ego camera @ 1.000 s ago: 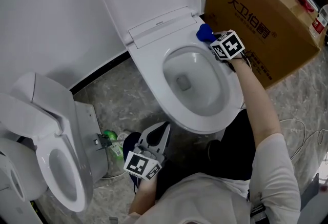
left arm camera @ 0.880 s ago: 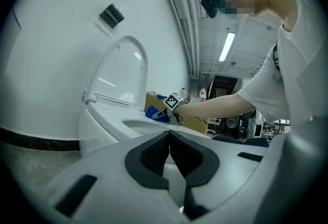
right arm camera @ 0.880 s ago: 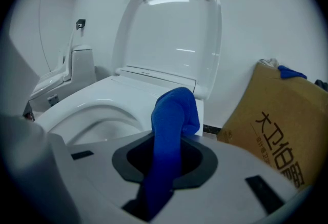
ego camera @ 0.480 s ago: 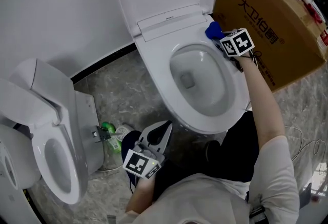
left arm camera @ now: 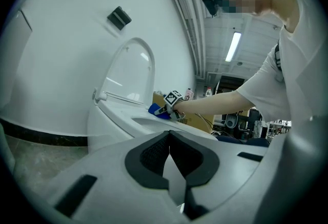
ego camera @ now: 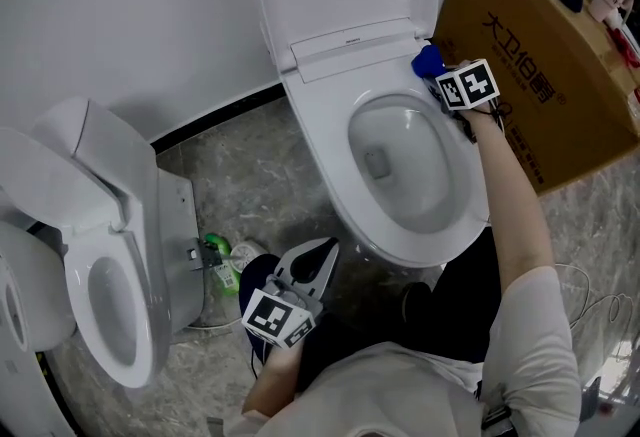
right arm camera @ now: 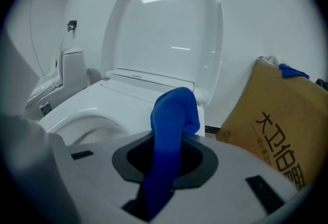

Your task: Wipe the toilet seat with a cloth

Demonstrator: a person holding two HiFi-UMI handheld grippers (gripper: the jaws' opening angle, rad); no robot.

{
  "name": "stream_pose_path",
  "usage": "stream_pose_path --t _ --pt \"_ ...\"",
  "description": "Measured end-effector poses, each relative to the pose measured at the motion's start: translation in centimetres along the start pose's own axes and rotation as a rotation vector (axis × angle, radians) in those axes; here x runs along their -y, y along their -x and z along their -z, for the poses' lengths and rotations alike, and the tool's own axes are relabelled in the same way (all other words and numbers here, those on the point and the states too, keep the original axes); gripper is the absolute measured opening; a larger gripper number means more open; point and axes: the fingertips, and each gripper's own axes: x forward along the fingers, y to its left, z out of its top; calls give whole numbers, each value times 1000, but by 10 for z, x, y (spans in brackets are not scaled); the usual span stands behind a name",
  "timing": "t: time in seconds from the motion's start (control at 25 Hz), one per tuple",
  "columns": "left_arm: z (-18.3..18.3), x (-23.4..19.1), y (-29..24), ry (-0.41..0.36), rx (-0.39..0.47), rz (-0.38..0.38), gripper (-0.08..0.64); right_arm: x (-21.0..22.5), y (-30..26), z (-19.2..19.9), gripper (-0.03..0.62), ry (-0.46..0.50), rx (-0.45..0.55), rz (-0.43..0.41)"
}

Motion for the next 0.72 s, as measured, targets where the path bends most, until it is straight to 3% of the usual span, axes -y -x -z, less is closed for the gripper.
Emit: stream_pose_path --t 0.36,0.72 --pt "1 -4 9 10 11 -13 5 -1 2 2 58 38 20 56" --pt "10 -16 17 42 5 -42 5 1 -3 -4 58 15 15 56"
